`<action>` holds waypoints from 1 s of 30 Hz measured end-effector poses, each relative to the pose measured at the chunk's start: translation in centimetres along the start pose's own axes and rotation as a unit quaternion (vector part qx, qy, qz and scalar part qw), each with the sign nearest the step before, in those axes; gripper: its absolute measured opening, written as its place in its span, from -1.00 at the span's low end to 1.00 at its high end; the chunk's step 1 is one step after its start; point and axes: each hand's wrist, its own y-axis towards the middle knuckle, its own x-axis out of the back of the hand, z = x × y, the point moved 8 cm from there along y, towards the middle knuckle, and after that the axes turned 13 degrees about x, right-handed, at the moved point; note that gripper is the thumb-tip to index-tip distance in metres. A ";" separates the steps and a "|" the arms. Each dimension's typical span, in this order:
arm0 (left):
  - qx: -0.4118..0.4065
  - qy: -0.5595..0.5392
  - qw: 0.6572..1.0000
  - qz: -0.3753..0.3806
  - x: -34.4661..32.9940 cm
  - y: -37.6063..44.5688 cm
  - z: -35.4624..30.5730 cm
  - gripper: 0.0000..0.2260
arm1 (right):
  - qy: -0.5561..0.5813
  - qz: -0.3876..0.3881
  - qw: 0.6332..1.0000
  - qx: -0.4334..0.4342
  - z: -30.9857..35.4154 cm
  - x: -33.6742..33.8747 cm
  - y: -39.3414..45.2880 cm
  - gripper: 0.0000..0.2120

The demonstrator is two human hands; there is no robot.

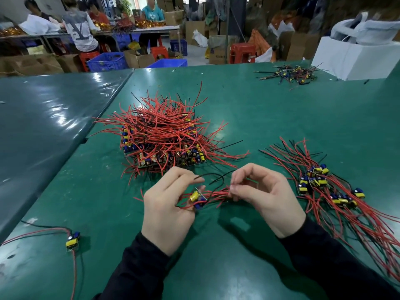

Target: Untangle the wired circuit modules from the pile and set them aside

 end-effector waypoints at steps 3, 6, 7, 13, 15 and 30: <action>-0.020 0.029 0.999 0.032 -0.8 -0.5 -0.2 -0.78 | 0.053 0.028 0.996 -0.058 -0.7 -1.2 -0.6 -0.75; -0.041 0.040 0.997 0.060 -1.5 -1.0 -0.8 -0.84 | 0.012 0.091 0.993 -0.078 -1.4 -2.6 -1.5 -0.57; -0.043 0.032 0.996 0.069 -1.6 -1.1 -0.9 -0.85 | -0.001 0.100 0.992 -0.073 -1.6 -2.8 -1.6 -0.55; 0.034 0.006 0.985 0.167 -2.7 -0.6 -0.1 -0.64 | -0.053 0.050 0.997 -0.028 -0.8 -1.3 -0.8 -0.62; 0.119 -0.084 0.963 0.227 -3.2 -0.7 0.7 -0.62 | -0.064 0.010 0.998 -0.011 -0.5 -0.2 -0.4 -0.67; -0.022 -0.003 0.996 0.086 -1.3 -0.4 -1.0 -0.87 | 0.076 -0.010 0.971 -0.224 -3.9 -0.8 -1.3 -0.66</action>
